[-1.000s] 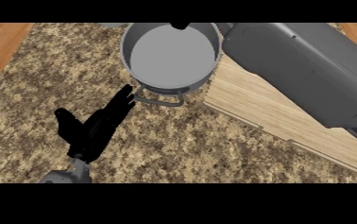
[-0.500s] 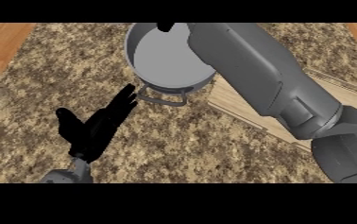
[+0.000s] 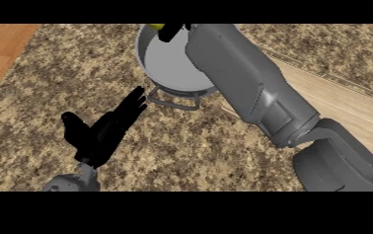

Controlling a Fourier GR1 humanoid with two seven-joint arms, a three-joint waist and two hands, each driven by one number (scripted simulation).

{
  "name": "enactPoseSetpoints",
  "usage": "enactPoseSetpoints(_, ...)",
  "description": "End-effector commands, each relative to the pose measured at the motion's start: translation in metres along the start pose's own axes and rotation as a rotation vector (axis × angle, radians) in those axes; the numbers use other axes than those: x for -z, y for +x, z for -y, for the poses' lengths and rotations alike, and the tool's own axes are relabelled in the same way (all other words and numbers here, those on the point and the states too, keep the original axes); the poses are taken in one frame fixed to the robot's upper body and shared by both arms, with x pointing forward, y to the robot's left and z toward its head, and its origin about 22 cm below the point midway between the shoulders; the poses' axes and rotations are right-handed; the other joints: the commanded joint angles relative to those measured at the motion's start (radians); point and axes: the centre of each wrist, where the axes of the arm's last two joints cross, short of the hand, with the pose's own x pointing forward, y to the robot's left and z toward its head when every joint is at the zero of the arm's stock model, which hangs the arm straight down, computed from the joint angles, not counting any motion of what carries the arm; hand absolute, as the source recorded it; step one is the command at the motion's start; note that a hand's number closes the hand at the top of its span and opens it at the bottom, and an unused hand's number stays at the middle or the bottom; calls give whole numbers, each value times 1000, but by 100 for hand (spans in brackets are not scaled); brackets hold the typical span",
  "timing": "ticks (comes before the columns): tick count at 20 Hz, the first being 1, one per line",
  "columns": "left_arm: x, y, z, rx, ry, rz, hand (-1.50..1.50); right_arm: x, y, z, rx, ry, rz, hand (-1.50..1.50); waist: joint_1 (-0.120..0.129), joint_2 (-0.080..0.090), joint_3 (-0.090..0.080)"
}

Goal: Pick the pear from the tray and place it in the pot

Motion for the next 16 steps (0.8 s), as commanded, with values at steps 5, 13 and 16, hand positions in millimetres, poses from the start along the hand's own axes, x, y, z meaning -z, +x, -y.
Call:
enactPoseSetpoints(5, 3, 0, 2, -3, -10, 6, 0, 0, -24, -12, 361, 3, -75, -150, 12, 14, 2)
enactPoseSetpoints(13, 2, -2, 9, 10, -30, -9, 0, 3, -38, -11, 495, -107, 0, -150, 29, 10, 2)
enactPoseSetpoints(16, 2, 1, -5, 12, -6, 6, 0, 3, -50, -16, 463, -196, -1, -150, 23, 6, 1)
